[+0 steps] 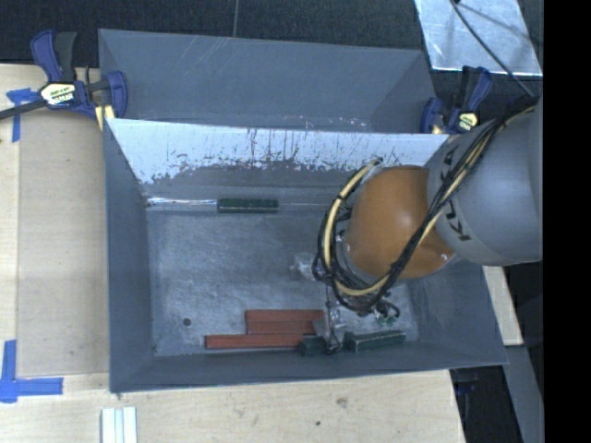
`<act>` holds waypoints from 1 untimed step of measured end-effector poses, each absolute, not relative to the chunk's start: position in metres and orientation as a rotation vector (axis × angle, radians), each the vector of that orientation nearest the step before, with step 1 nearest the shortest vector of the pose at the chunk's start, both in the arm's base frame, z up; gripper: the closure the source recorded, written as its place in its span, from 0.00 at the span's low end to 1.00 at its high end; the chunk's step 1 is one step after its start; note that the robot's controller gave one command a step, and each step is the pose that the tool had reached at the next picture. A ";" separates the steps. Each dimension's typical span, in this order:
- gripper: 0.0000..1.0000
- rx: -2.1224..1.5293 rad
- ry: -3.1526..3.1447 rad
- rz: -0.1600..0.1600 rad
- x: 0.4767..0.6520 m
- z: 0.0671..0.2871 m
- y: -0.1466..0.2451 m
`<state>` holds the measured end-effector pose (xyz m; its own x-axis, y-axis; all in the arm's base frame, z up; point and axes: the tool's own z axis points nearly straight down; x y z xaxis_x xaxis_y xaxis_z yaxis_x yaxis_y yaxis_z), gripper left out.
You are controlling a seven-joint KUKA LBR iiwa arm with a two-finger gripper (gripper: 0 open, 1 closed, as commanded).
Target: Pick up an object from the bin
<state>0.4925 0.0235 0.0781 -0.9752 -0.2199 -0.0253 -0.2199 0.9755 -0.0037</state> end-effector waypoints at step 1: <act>1.00 -0.348 3.115 0.000 0.488 0.076 0.023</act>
Offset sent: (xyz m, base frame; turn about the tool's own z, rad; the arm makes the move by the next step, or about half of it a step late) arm 0.0000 0.0000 0.0000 0.0000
